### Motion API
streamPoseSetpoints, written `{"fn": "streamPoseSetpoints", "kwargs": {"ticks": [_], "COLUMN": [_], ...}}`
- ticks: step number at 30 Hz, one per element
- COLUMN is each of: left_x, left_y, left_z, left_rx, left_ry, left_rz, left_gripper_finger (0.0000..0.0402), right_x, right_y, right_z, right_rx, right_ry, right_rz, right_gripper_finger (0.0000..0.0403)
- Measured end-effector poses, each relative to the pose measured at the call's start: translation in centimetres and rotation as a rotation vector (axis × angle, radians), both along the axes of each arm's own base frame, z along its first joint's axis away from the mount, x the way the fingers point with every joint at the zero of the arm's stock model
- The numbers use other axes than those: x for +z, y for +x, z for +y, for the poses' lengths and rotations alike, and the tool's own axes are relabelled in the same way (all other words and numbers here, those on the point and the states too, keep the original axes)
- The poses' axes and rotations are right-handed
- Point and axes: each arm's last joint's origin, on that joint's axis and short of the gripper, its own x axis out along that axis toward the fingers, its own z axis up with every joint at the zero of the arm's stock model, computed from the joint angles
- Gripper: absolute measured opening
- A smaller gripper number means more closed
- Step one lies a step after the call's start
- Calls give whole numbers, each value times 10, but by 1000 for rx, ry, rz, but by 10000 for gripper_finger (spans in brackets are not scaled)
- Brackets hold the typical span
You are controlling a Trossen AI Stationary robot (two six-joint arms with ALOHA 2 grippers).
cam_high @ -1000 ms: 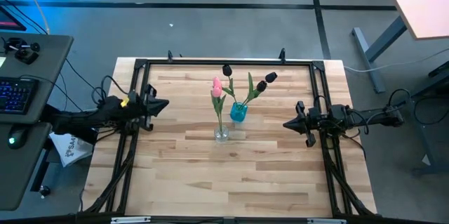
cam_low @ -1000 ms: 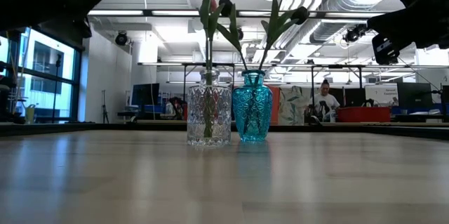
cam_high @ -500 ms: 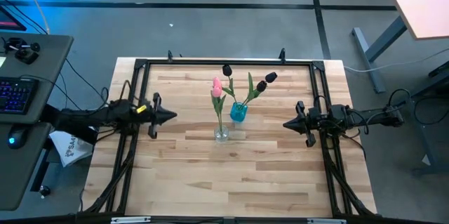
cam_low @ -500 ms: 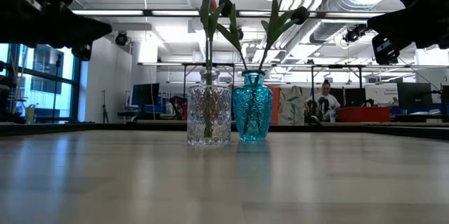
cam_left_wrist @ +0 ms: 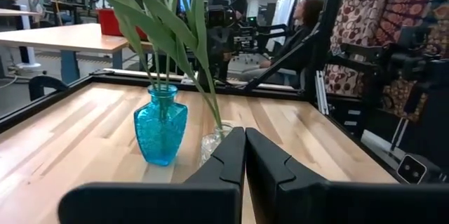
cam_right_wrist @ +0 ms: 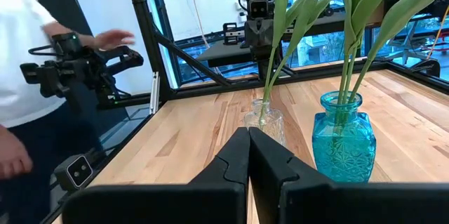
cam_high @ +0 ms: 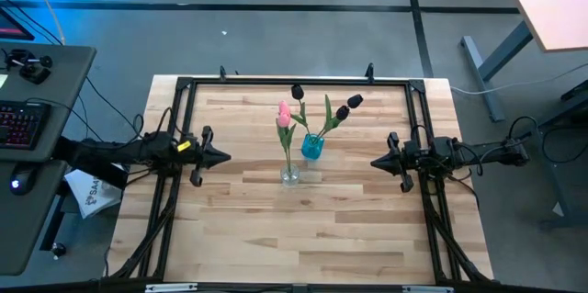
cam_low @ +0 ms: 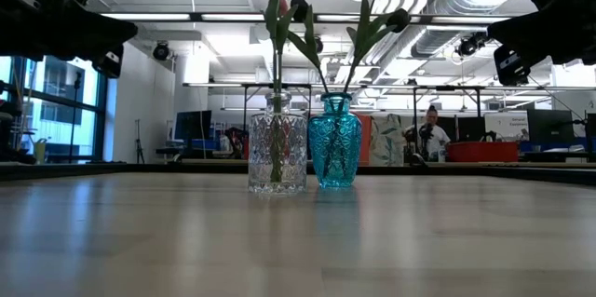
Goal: Sort flowers into vase by color
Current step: Return to Home Position
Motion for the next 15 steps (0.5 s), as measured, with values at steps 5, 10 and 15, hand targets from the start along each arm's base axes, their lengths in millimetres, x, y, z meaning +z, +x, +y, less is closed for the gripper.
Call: {"fn": "streamPoseSetpoints", "kwargs": {"ticks": [5,10,15], "left_x": [-1,-1,-1], "left_y": [1,1,1], "left_z": [0,0,0], "left_rx": [3,3,3], "left_ry": [1,1,1], "left_rz": [13,11,11], "left_gripper_finger": [0,0,0], "right_x": [0,0,0], "right_y": [0,0,0], "right_z": [0,0,0], "right_rx": [0,0,0], "right_ry": [0,0,0], "right_rz": [0,0,0], "right_gripper_finger": [0,0,0]}}
